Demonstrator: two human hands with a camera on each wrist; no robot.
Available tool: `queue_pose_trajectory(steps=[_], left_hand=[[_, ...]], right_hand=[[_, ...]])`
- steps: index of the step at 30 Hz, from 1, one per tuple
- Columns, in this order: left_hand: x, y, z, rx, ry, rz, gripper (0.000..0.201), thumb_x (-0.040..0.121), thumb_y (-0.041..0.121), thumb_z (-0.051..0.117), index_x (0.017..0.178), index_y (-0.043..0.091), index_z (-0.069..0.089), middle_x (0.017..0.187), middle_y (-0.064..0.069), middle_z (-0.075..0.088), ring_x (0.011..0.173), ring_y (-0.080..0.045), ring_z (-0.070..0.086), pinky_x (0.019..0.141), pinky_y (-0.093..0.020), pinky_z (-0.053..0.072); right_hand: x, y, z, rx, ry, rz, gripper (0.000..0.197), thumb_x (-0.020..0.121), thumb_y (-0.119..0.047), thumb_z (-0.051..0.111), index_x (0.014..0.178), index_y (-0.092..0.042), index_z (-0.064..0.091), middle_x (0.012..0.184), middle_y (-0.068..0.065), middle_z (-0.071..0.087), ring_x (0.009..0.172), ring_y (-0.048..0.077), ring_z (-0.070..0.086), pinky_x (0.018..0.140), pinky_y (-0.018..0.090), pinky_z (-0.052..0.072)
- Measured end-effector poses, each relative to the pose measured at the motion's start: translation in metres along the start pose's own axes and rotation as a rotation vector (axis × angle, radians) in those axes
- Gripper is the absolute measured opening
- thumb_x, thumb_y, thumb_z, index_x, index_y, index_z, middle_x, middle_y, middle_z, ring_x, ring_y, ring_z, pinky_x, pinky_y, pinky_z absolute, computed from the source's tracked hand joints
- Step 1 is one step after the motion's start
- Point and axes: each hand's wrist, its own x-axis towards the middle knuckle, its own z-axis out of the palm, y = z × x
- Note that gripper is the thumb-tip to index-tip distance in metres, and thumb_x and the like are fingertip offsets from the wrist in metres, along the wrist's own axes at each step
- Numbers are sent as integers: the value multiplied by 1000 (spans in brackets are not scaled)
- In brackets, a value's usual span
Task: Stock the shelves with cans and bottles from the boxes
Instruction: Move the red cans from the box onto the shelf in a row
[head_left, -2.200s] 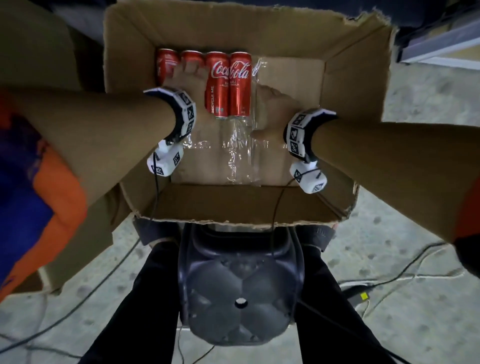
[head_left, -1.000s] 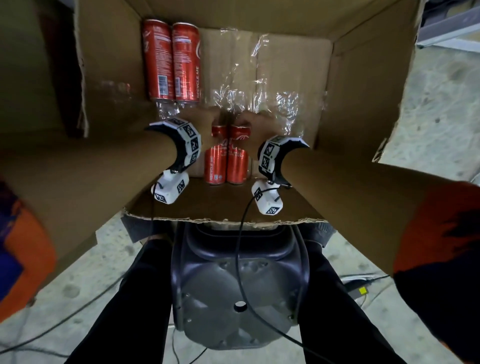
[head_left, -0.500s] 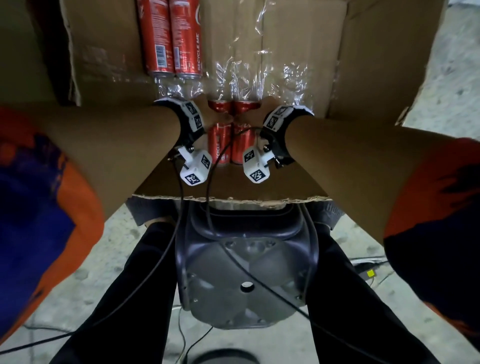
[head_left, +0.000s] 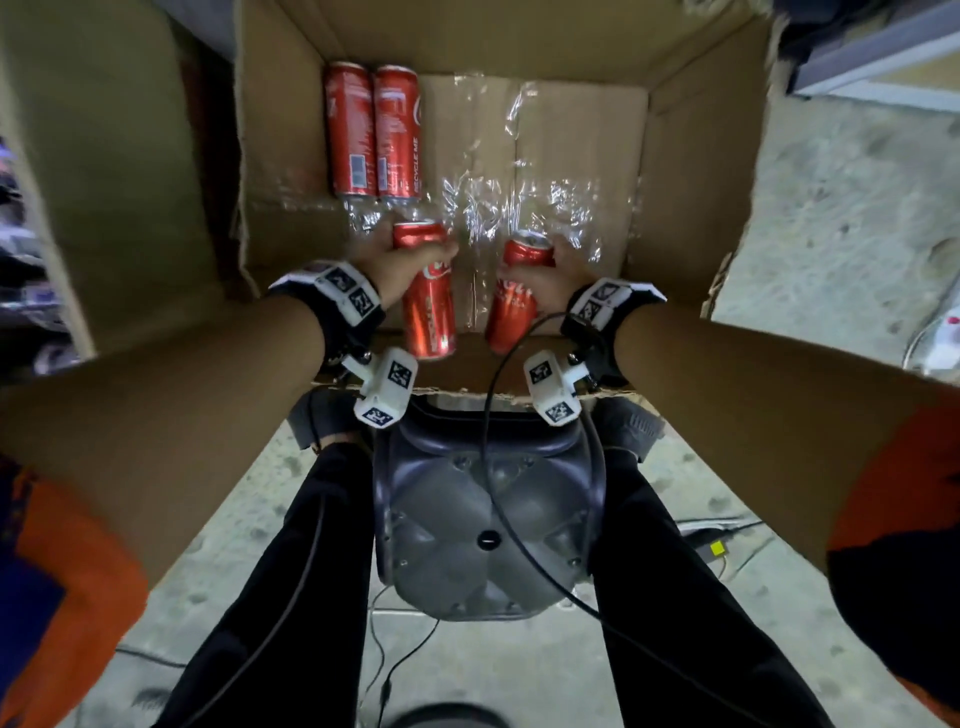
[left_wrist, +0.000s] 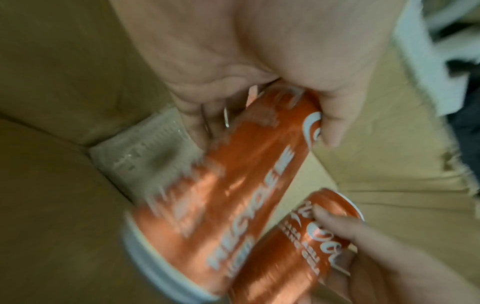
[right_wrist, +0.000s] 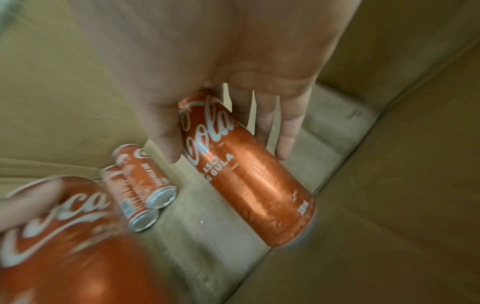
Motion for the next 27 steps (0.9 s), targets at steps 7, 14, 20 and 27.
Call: queue_pose_trajectory(steps=[7, 14, 20, 27], left_hand=[[-98, 20, -18, -176, 22, -66, 66, 63, 70, 80, 109, 30, 55, 98, -7, 72, 85, -27, 71, 81, -43, 59], [-186, 35, -29, -35, 30, -30, 47, 81, 51, 77, 115, 20, 64, 99, 1, 74, 90, -19, 71, 80, -31, 53], [-282, 63, -25, -93, -56, -17, 35, 81, 35, 81, 103, 19, 59, 96, -20, 74, 72, -32, 73, 68, -38, 60], [-404, 102, -25, -202, -46, 58, 45, 77, 32, 84, 112, 17, 60, 98, -18, 75, 79, -34, 71, 74, -42, 58]], right_hand=[[-103, -21, -26, 8, 2, -62, 56, 81, -34, 83, 128, -28, 53, 105, -10, 66, 96, 11, 65, 68, 20, 44], [-198, -21, -46, -36, 73, -84, 62, 75, -38, 86, 125, -26, 53, 107, -2, 68, 96, 21, 67, 78, 32, 51], [-289, -21, -58, -59, 68, -38, 65, 68, -39, 90, 122, -24, 58, 106, 0, 70, 95, 24, 69, 92, 45, 55], [-415, -45, -77, 61, 117, -98, 41, 76, -28, 85, 112, -21, 65, 97, 1, 74, 89, 23, 71, 80, 36, 55]])
